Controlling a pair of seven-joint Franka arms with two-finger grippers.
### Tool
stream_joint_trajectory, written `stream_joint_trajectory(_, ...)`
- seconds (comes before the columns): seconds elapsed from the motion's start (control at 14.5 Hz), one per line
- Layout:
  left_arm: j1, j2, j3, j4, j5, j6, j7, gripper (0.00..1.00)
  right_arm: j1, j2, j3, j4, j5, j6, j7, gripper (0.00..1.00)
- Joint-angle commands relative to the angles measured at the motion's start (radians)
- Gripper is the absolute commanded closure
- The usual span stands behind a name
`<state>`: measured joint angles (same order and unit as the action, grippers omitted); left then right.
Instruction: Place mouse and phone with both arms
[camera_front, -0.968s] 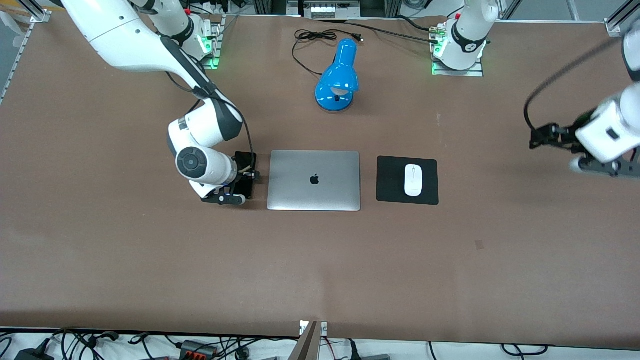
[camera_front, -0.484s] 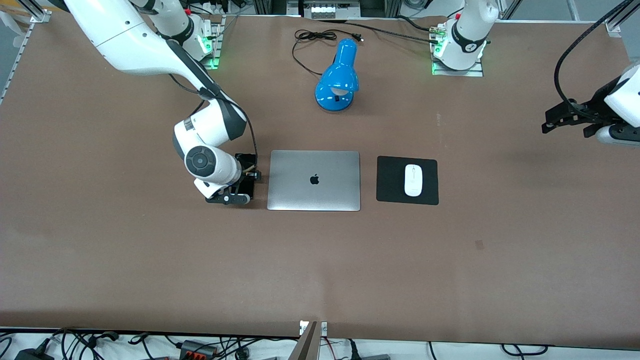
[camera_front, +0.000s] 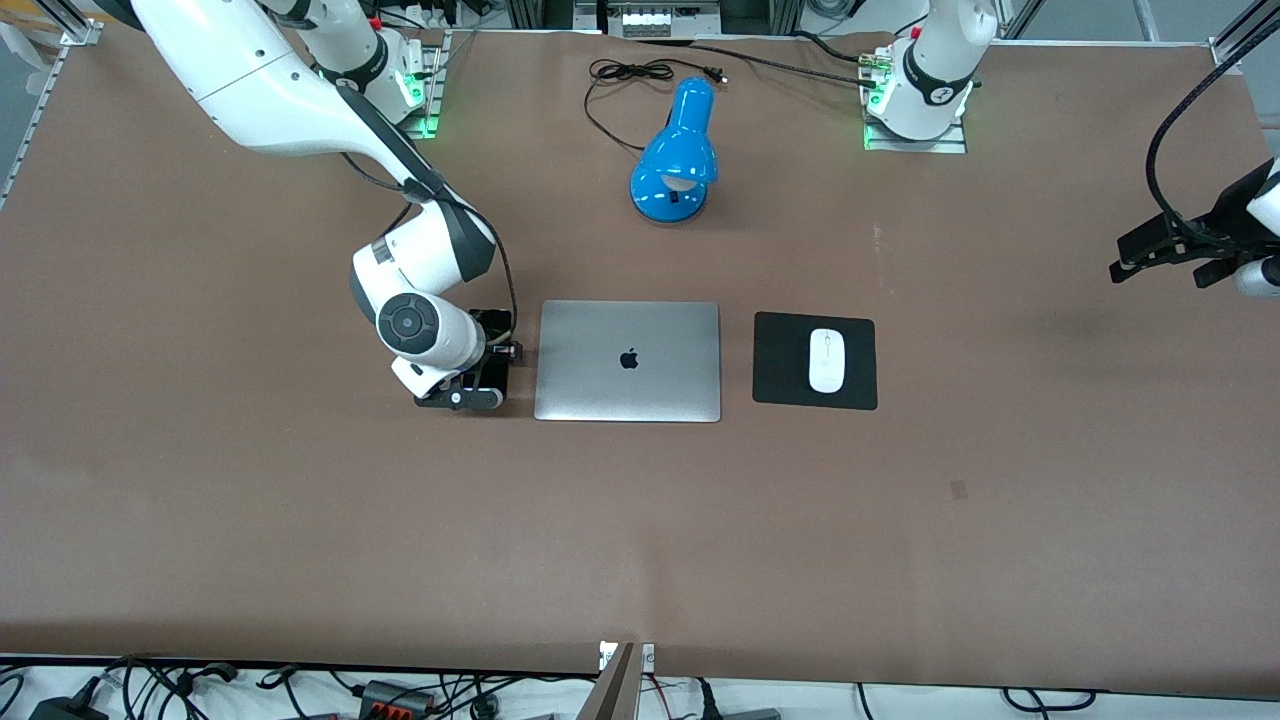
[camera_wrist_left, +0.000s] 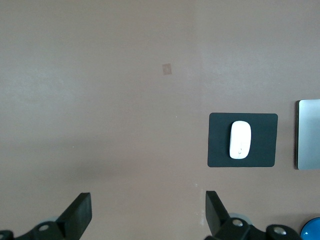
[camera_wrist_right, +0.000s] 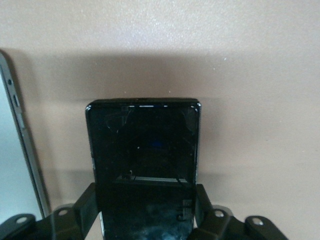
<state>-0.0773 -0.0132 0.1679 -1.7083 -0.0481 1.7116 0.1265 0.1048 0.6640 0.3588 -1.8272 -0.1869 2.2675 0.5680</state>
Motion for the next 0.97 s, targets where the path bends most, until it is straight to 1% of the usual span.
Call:
stream_joint_trajectory(0.0,-0.005,0.002,-0.005,0.03,-0.007,-0.053,0.016,0.0,0.004,-0.003,0.002,0.038,-0.019,-0.008,0.056,0.0)
stream_joint_trajectory(0.14,-0.001,0.032,-0.005,0.061,-0.007,-0.082,0.016,0.0,-0.002,-0.062,0.002,0.058,-0.02,-0.038,0.038,0.0)
stream_joint_trajectory(0.28,-0.001,0.035,-0.005,0.067,-0.009,-0.079,0.016,0.0,-0.016,-0.107,0.0,0.127,-0.023,-0.133,0.02,0.0)
stream_joint_trajectory(0.48,0.001,0.062,-0.001,0.104,-0.009,-0.073,0.018,0.0,-0.019,-0.136,-0.001,0.328,-0.023,-0.357,-0.082,0.0)
stream_joint_trajectory(0.55,0.001,0.064,-0.001,0.105,-0.009,-0.073,0.018,0.0,-0.029,-0.136,-0.001,0.41,-0.023,-0.44,-0.112,0.0)
stream_joint_trajectory(0.69,0.001,0.064,-0.001,0.104,-0.009,-0.076,0.018,0.0,-0.065,-0.138,0.0,0.533,-0.019,-0.579,-0.157,0.0)
stream_joint_trajectory(0.9,0.002,0.064,0.001,0.105,-0.009,-0.081,0.016,0.0,-0.129,-0.15,-0.003,0.624,-0.014,-0.684,-0.247,0.0)
